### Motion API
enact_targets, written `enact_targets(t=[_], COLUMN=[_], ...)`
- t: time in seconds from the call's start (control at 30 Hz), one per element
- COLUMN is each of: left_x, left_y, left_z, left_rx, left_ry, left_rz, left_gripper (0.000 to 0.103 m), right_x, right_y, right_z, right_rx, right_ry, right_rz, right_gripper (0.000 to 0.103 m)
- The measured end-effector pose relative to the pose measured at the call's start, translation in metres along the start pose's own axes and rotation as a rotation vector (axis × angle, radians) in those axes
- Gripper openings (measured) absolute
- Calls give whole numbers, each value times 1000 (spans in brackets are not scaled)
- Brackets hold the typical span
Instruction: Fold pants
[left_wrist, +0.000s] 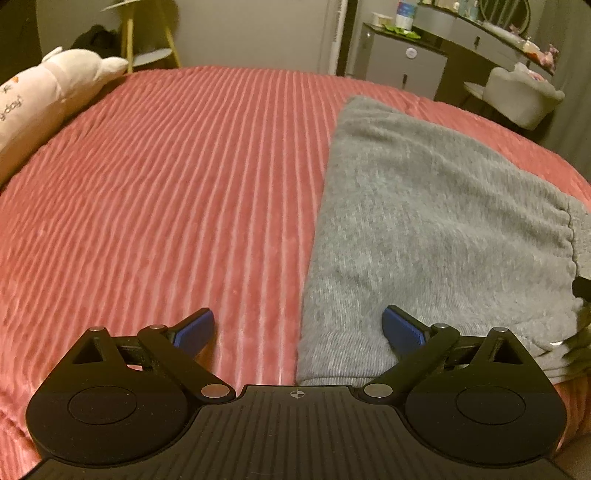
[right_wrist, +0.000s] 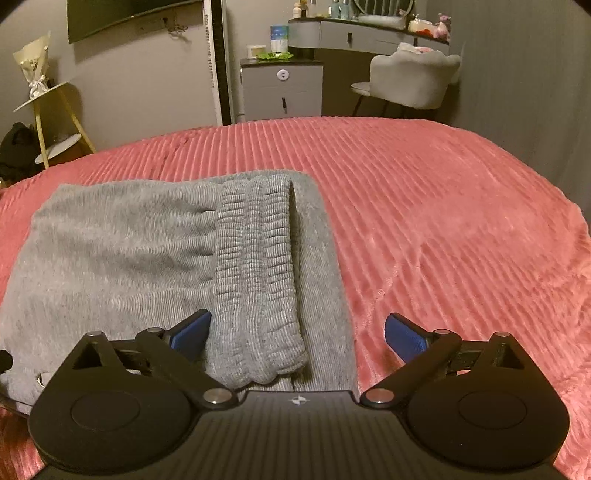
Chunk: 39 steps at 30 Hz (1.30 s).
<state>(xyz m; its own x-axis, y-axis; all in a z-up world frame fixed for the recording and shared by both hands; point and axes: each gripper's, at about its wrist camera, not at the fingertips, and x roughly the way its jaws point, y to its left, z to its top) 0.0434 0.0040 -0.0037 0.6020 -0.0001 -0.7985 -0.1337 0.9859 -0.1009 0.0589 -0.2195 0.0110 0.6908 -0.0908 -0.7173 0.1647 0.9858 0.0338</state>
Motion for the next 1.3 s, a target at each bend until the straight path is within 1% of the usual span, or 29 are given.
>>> enact_targets(t=[0.13,0.4,0.77,1.3], left_x=[0,-1,-1,0], left_y=[2,-1,0,0], left_z=[1,0,0,-1], left_rx=[-4,8,6,7], left_ry=[3,-4,-2,-2], left_rz=[-1,11,11,14], left_gripper=[101,101,102,102], right_x=[-2,2,2,1], right_y=[2,-9,-11,-9], right_z=[1,0,0,1], right_rx=[-9,50,64,51], right_ry=[3,28,35,30], right_rz=[-8,36,49,35], right_gripper=[99,99,99,99])
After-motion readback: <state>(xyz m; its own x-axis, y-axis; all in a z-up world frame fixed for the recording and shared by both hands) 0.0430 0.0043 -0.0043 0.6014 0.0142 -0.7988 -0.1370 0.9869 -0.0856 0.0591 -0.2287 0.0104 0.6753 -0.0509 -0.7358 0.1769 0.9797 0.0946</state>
